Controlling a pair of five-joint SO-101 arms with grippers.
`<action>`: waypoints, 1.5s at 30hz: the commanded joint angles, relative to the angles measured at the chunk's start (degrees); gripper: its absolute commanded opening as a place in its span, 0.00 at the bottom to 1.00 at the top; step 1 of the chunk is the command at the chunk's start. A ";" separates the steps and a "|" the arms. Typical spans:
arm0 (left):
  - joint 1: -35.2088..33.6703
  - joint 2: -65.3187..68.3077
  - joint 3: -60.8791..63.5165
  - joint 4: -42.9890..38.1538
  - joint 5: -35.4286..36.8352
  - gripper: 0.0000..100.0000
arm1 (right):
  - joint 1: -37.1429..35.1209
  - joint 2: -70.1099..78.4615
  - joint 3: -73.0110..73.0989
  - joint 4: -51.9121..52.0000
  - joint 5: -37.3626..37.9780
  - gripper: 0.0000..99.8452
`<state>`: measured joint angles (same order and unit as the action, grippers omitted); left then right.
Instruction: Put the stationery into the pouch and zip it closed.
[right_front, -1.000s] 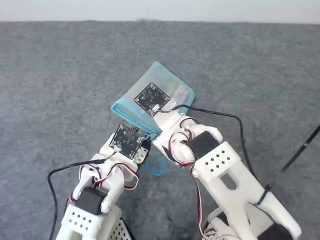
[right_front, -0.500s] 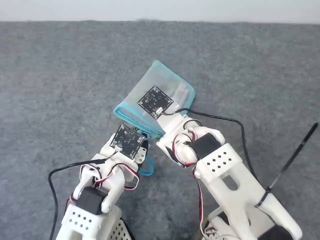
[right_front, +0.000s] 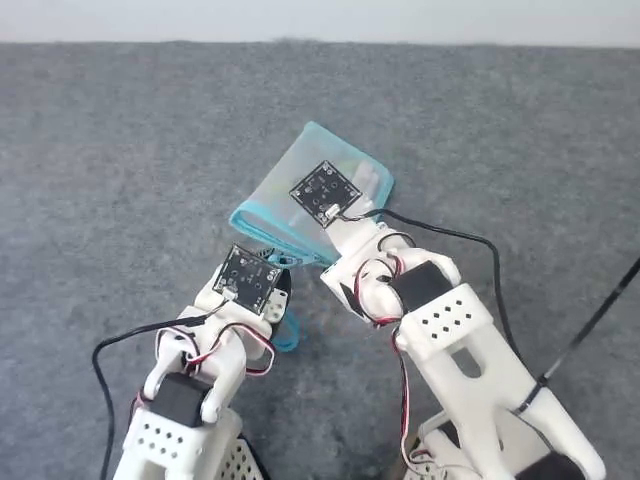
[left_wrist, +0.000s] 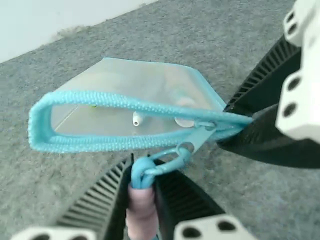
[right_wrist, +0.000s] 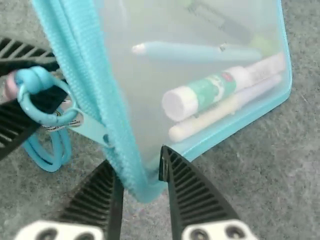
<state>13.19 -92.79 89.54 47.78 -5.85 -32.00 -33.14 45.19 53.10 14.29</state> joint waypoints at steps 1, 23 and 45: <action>-3.87 -0.79 -1.27 -2.29 -0.70 0.01 | 4.26 0.13 0.35 0.13 1.67 0.01; -4.48 -0.79 -1.10 -2.37 -0.70 0.01 | 21.41 0.13 3.16 0.22 9.05 0.01; -4.48 -0.79 -1.01 -2.37 -0.70 0.01 | 43.30 -0.04 3.08 -1.54 20.92 0.01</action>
<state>8.88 -92.79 89.54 47.69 -6.11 10.99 -32.44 49.05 52.48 34.95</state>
